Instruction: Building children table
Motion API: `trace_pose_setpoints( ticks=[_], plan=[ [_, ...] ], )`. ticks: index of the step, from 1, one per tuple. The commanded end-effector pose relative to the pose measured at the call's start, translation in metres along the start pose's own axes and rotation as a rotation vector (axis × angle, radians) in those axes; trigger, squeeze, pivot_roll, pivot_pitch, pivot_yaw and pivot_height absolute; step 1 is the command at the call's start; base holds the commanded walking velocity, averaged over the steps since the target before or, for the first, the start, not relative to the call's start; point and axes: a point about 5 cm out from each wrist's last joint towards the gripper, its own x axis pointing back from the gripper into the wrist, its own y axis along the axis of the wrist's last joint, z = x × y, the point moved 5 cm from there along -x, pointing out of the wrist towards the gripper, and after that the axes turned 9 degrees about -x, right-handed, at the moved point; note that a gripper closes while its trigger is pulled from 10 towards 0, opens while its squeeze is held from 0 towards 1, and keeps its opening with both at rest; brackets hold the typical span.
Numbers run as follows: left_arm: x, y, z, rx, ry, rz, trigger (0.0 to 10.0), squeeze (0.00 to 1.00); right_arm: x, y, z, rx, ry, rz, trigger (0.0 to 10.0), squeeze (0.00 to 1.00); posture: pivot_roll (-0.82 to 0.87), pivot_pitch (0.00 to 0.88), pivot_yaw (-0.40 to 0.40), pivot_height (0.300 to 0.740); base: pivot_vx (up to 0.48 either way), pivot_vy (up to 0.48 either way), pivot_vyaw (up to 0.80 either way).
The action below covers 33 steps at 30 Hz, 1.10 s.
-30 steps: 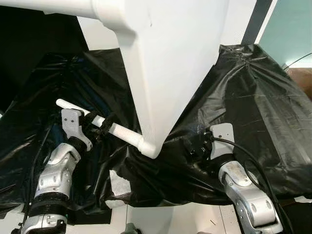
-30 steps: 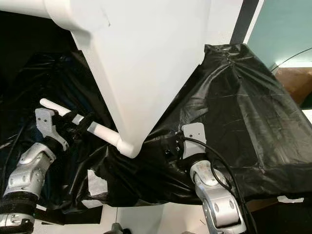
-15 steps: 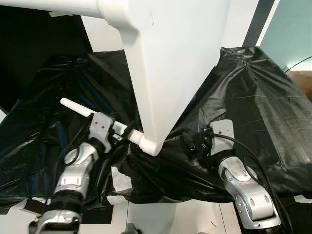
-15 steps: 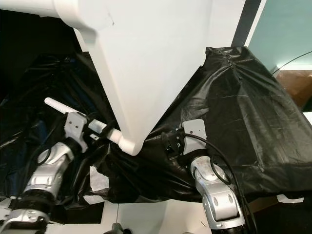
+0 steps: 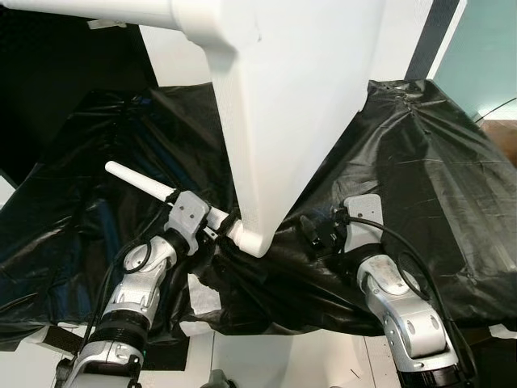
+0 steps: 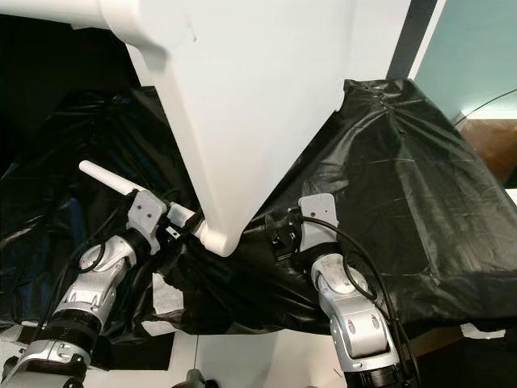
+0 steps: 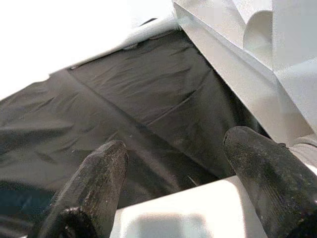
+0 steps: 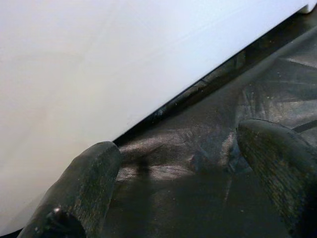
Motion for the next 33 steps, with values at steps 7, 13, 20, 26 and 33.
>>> trace_pose_setpoints(
  ticks=[7,13,20,26,33],
  plan=[
    [-0.011,0.008,-0.025,-0.001,-0.115,-0.027,10.0,0.0,-0.008,-0.006,-0.02,0.049,-0.087,0.044,10.0,0.0,-0.07,0.037,0.033,0.74,0.0,0.0,0.0],
    [-0.016,0.022,-0.033,-0.008,-0.167,-0.086,10.0,0.0,-0.019,-0.011,-0.032,0.011,-0.146,0.085,10.0,0.0,-0.06,0.034,0.034,0.74,0.0,0.0,0.0],
    [-0.018,0.031,-0.038,-0.017,-0.203,-0.117,10.0,0.0,-0.028,-0.014,-0.035,-0.011,-0.163,0.103,10.0,0.0,-0.06,0.034,0.039,0.74,0.0,0.0,0.0],
    [-0.018,0.033,-0.043,-0.009,-0.238,-0.129,10.0,0.0,-0.04,-0.011,-0.041,-0.006,-0.186,0.104,10.0,0.0,-0.06,0.034,0.046,0.74,0.0,0.0,0.0],
    [-0.02,0.041,-0.051,0.025,-0.273,-0.159,10.0,0.0,-0.054,-0.004,-0.05,-0.039,-0.193,0.085,10.0,0.0,-0.06,0.029,0.05,0.74,0.0,0.0,0.0]
  ],
)
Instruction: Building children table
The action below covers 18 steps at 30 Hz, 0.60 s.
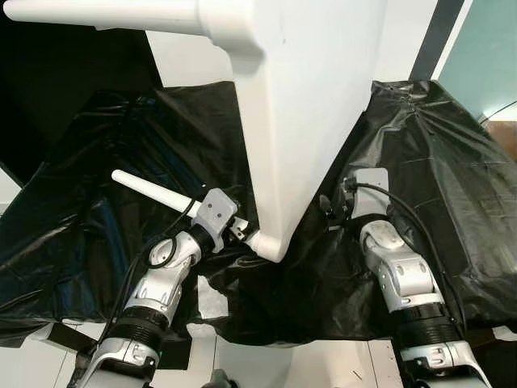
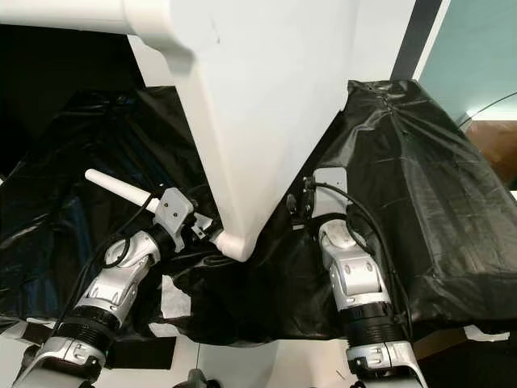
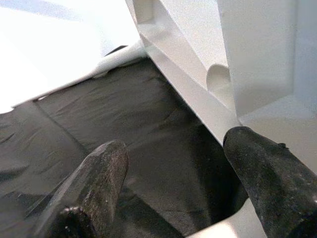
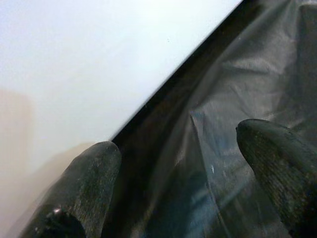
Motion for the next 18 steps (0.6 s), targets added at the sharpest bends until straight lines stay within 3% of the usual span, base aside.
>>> trace_pose_setpoints(
  ticks=[1,12,18],
  plan=[
    [-0.001,0.009,-0.021,0.017,-0.181,-0.051,10.0,0.0,-0.005,-0.002,-0.003,-0.014,0.007,0.006,10.0,0.0,-0.05,0.028,0.05,0.74,0.0,0.0,0.0],
    [-0.002,0.018,-0.03,0.125,-0.182,-0.091,10.0,0.0,-0.003,0.0,0.003,0.016,0.049,-0.024,10.0,0.0,-0.05,0.032,0.053,0.74,0.0,0.0,0.0],
    [-0.007,0.027,-0.033,0.171,-0.18,-0.125,10.0,0.0,0.003,-0.007,-0.003,0.017,0.012,-0.021,10.0,0.0,-0.06,0.037,0.055,0.74,0.0,0.0,0.0]
  ],
)
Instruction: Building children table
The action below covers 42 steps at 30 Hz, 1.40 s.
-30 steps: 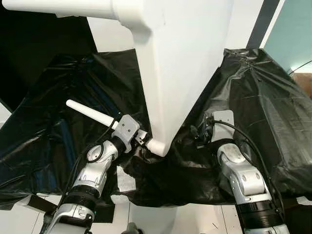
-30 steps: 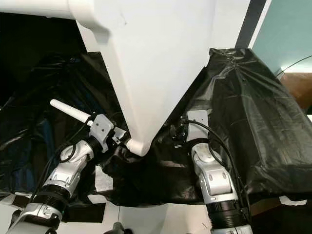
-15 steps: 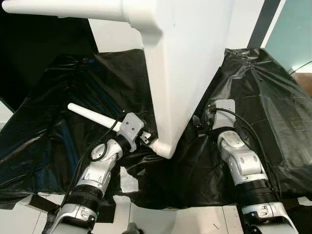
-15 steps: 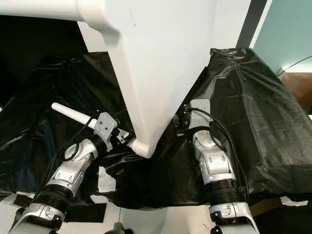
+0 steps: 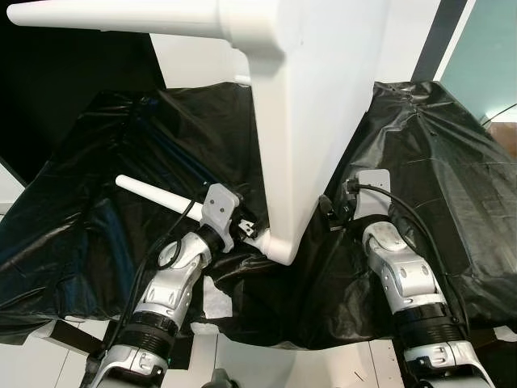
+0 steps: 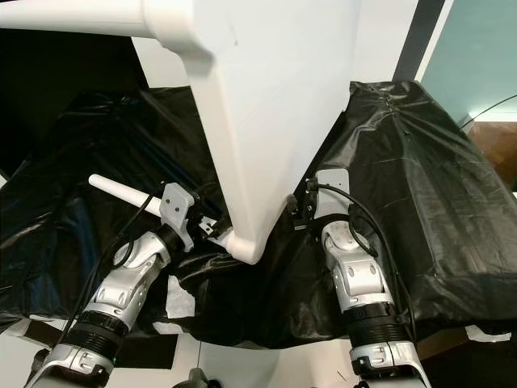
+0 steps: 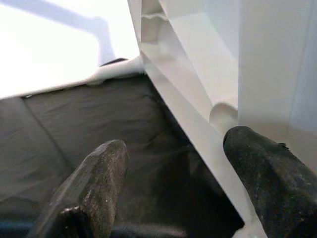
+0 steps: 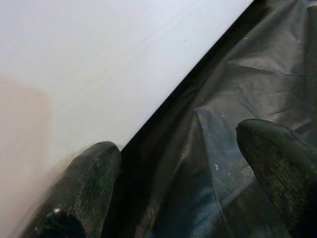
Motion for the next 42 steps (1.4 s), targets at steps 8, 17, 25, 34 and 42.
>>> trace_pose_setpoints(
  ticks=[8,17,25,34,42],
  plan=[
    [-0.007,0.013,-0.028,0.015,-0.201,-0.061,10.0,0.0,-0.006,0.017,-0.011,0.093,-0.046,-0.068,10.0,0.0,-0.06,0.025,0.053,0.74,0.0,0.0,0.0],
    [-0.014,0.014,-0.014,0.043,-0.124,-0.055,10.0,0.0,-0.007,0.025,-0.001,0.084,-0.016,-0.089,10.0,0.0,-0.05,0.027,0.047,0.74,0.0,0.0,0.0],
    [-0.01,0.009,-0.009,0.052,-0.095,-0.031,10.0,0.0,0.001,0.008,0.005,0.064,-0.005,-0.052,10.0,0.0,-0.05,0.033,0.049,0.74,0.0,0.0,0.0],
    [-0.011,0.004,-0.007,0.05,-0.065,-0.003,10.0,0.0,0.001,0.008,0.002,0.052,-0.021,-0.054,10.0,0.0,-0.05,0.032,0.05,0.74,0.0,0.0,0.0],
    [-0.011,-0.007,0.008,0.065,0.03,0.057,10.0,0.0,0.004,0.003,0.005,0.049,-0.019,-0.047,10.0,0.0,-0.05,0.039,0.049,0.74,0.0,0.0,0.0]
  ],
)
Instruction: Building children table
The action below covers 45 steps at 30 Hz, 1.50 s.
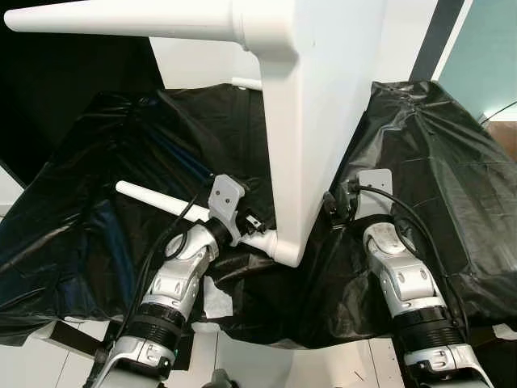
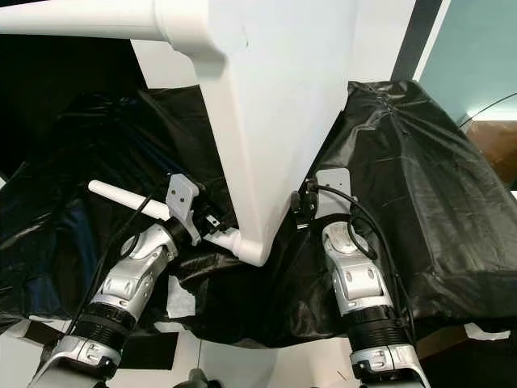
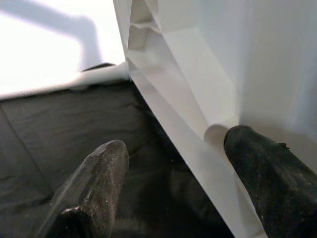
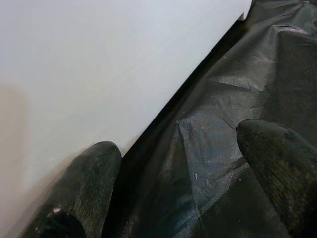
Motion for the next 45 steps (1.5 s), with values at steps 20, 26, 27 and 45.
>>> trace_pose_setpoints(
  ticks=[20,26,27,45],
  plan=[
    [0.019,-0.047,0.056,-0.018,0.334,0.256,10.0,0.0,0.009,-0.013,0.01,-0.008,0.015,0.031,10.0,0.0,-0.05,0.036,0.057,0.74,0.0,0.0,0.0],
    [0.015,-0.04,0.056,-0.073,0.323,0.222,10.0,0.0,0.009,-0.013,0.01,-0.006,0.017,0.032,10.0,0.0,-0.06,0.033,0.058,0.74,0.0,0.0,0.0],
    [0.014,-0.036,0.054,-0.093,0.301,0.199,10.0,0.0,0.009,-0.013,0.009,-0.005,0.015,0.033,10.0,0.0,-0.06,0.033,0.058,0.74,0.0,0.0,0.0],
    [0.019,-0.013,0.053,-0.074,0.217,0.064,10.0,0.0,0.01,-0.016,0.012,0.001,0.024,0.041,10.0,0.0,-0.05,0.031,0.052,0.74,0.0,0.0,0.0]
  ],
)
